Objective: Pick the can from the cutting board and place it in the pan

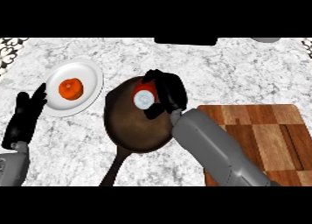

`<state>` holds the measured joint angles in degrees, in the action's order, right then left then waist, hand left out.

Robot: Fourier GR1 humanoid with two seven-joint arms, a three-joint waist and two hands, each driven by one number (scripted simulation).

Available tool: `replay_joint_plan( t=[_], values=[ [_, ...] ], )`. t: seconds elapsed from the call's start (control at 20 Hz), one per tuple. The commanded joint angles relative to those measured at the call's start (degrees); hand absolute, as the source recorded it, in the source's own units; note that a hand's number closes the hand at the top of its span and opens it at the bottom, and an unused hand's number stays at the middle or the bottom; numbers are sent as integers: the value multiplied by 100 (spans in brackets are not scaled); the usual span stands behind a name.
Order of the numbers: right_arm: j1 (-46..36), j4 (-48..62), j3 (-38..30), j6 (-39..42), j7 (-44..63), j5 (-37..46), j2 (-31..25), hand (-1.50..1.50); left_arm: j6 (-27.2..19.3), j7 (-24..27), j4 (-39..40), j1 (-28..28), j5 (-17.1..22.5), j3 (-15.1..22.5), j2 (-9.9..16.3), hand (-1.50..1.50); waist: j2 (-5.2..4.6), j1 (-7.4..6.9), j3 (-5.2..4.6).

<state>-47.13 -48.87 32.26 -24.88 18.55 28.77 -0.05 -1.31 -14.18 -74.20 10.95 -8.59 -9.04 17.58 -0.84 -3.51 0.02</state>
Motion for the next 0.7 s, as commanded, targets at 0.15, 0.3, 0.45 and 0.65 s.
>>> replay_joint_plan(
  t=[0.15,0.3,0.45,0.65],
  values=[
    [-150,723,426,-513,-590,-1690,5,150,104,106,70,116,-22,94,-33,0,-81,-301,6],
    [-206,984,496,-427,-885,-2205,5,-150,187,176,-3,88,28,120,-47,0,-95,-380,7],
    [-235,1050,762,-483,-1048,-2599,5,-150,50,41,40,300,-116,280,-208,0,-118,-462,9],
    [-334,1212,731,-785,-1507,-3006,5,-150,4,64,105,370,-162,289,-227,0,-152,-518,14]
  ],
)
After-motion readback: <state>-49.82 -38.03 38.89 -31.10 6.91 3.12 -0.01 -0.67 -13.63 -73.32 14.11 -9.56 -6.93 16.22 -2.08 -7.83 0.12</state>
